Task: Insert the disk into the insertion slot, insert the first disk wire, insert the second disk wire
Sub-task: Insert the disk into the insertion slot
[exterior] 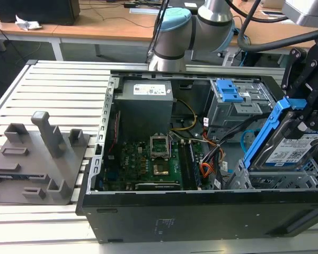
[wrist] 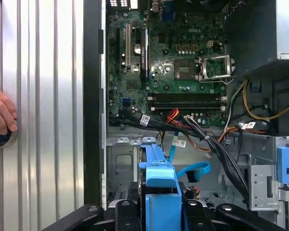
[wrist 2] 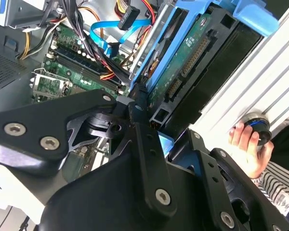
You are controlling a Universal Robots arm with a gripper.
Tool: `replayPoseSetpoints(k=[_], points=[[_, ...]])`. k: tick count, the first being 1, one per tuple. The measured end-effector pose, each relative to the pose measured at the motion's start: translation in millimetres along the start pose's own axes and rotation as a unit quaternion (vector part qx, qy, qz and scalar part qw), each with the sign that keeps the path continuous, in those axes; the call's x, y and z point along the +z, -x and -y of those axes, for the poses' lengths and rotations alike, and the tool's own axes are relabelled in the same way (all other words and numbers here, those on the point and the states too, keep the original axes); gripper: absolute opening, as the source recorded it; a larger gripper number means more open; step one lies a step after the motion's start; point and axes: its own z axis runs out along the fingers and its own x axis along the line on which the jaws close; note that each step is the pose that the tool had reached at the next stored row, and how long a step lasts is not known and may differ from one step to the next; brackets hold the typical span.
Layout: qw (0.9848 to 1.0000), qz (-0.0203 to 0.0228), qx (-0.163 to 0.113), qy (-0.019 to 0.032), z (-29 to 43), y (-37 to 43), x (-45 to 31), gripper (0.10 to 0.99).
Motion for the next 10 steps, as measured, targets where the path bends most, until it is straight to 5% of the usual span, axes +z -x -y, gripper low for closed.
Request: replayPoseSetpoints(k=[10], points=[[1.0000, 0.0000, 0.000, 0.0000, 1.0, 0.1, 23.3, 0.365]])
